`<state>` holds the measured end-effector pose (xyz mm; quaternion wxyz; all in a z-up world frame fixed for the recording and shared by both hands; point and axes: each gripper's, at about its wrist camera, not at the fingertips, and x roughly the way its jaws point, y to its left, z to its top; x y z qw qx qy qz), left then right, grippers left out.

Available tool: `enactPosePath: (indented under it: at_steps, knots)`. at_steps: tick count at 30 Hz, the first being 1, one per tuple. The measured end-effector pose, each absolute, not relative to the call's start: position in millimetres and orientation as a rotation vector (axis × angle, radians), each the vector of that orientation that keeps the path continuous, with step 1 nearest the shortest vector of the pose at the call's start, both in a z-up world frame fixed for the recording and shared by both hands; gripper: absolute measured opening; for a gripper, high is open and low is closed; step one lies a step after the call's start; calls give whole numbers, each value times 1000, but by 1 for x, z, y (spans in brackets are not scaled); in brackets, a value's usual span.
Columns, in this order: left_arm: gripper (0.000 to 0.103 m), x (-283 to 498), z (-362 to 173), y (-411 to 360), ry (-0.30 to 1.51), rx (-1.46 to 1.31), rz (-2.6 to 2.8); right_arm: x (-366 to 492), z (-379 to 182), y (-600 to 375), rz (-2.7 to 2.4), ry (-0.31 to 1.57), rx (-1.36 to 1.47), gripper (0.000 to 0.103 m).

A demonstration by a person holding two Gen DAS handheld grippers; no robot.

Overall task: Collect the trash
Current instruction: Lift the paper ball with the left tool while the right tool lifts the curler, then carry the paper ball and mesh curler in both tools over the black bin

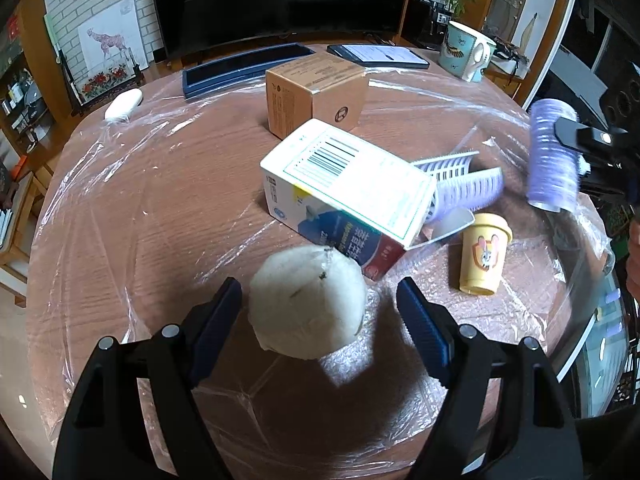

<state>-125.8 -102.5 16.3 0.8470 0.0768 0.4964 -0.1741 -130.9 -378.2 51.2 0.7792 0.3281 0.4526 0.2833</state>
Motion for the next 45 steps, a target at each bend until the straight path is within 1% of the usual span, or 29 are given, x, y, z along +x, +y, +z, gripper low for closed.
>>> enactPosePath:
  at_steps: [1, 2, 4, 16, 23, 30, 45]
  knots:
    - [65, -126, 16, -103, 1049, 163, -366, -135, 51, -379, 609, 976, 713, 42]
    - [55, -126, 14, -103, 1055, 166, -354, -138, 51, -379, 607, 973, 718, 42]
    - [52, -127, 15, -102, 1054, 157, -349, -140, 53, -381, 606, 969, 723, 42]
    - [52, -146, 29, -97, 1023, 107, -332, -154, 56, -387, 600, 955, 731, 42]
    - [52, -165, 42, -101, 987, 94, -334, -176, 70, -373, 545, 951, 564, 42]
    - [52, -181, 49, -106, 973, 84, -332, -197, 74, -367, 554, 952, 543, 42]
    - [52, -222, 61, -119, 942, 87, -319, -240, 97, -348, 524, 922, 317, 42]
